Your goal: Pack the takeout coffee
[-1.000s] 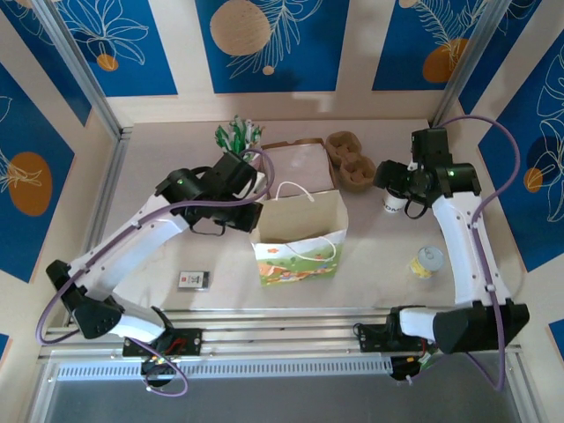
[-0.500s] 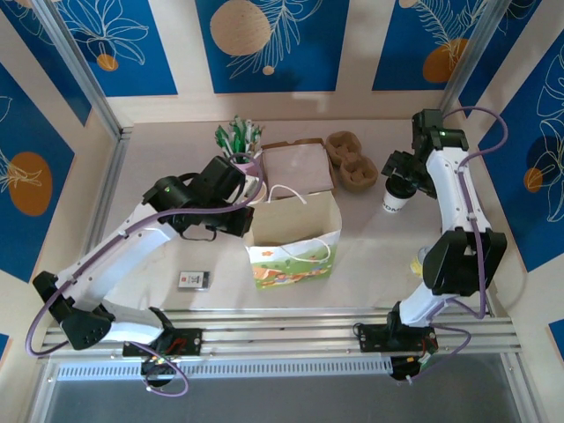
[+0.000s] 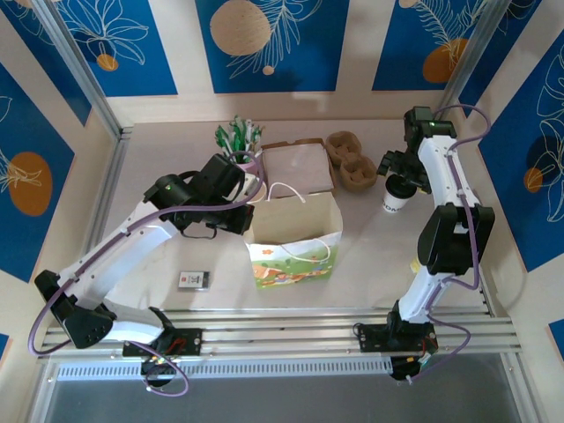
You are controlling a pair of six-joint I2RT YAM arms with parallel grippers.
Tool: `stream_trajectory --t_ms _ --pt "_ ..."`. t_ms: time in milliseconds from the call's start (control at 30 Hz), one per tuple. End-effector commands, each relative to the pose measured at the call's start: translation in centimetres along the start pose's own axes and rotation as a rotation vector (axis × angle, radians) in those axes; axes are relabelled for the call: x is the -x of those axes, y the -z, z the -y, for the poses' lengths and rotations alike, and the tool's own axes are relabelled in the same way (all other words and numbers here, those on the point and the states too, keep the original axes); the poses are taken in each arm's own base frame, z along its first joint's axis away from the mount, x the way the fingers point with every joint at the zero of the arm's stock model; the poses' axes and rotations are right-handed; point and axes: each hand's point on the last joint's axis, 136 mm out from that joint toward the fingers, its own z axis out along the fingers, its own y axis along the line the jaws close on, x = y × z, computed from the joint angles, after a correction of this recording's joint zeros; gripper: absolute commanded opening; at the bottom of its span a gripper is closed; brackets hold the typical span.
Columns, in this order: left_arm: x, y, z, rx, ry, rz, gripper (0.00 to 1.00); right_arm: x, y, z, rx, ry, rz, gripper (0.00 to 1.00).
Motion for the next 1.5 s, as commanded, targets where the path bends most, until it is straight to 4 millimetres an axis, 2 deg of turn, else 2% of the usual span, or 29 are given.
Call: stream_trajectory --t_ms 0,133,333,633,967,1467 --pt "-0.2 -0.5 -0.8 0.028 -0.014 -0.010 0.00 -0.1 0.4 0.0 0.017 0.025 -0.029 0.99" --pt "0.0 -0.6 -0.6 0.018 -0.019 -0.004 0.00 0.1 0.2 0.3 0.009 0.027 -0.032 0.99" --pt "0.4 -0.6 -0.7 0.030 -0.031 0.001 0.00 0.1 -1.2 0.4 0.001 0.034 -0.068 0.99" --pt "0.5 -0.8 -0.6 0.026 -0.036 -0.008 0.00 0.7 -1.9 -0.5 0.039 0.051 -0.086 0.99" --pt "0.5 -0.9 -0.7 0.037 -0.041 -0.012 0.00 0.7 -3.1 0.5 -0.002 0.036 -0.107 0.99" --pt "0.7 -1.2 -0.6 0.034 -0.045 -0.016 0.00 0.5 -4.3 -0.2 0.014 0.063 -0.135 0.99"
